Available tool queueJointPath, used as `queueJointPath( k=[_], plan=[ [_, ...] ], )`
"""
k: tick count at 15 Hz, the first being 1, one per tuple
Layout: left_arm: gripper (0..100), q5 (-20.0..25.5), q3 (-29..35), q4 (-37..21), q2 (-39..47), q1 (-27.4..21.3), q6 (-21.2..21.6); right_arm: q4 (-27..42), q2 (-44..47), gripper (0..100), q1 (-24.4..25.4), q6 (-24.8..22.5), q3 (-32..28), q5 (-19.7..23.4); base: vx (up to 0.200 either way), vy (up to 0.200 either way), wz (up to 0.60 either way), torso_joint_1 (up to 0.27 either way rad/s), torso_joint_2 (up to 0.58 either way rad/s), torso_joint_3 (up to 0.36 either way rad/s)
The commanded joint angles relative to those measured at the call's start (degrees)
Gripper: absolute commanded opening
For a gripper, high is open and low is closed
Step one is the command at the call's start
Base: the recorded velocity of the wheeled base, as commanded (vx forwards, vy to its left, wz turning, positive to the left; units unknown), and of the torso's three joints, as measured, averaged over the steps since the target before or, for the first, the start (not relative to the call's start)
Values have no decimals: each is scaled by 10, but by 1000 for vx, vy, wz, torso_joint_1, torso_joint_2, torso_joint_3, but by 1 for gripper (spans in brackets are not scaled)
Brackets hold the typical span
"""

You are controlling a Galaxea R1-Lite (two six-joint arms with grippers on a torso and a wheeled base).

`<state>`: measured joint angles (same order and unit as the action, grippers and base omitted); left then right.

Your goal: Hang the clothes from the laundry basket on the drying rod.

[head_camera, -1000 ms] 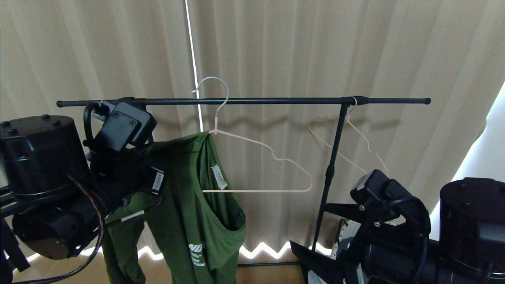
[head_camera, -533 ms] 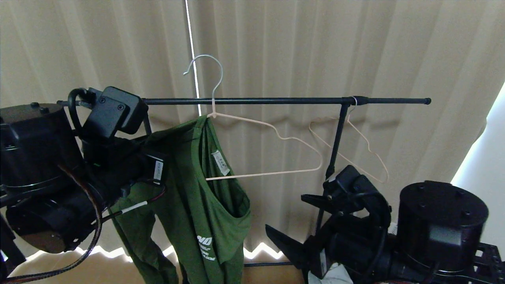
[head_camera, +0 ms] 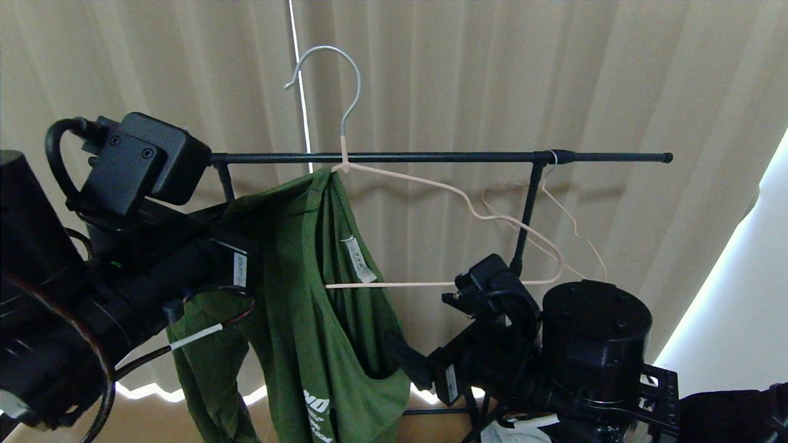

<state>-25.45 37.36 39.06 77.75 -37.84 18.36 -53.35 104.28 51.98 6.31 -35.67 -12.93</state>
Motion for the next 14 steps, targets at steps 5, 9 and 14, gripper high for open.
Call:
queueJointPath(
  k=[5, 9, 14],
  plan=[
    [0, 0, 5, 1, -14, -9, 1, 0, 10, 100, 0, 0, 10, -16, 0, 0, 0, 0, 0, 0],
    [0, -1, 4, 0, -12, 11, 1, -1, -8, 0, -5, 3, 46, -22, 0, 0, 0, 0, 0, 0],
    [0, -19, -11, 0, -7, 34, 7, -1, -50, 0, -31, 2, 67, -31, 0, 0, 0, 0, 0, 0]
  ],
)
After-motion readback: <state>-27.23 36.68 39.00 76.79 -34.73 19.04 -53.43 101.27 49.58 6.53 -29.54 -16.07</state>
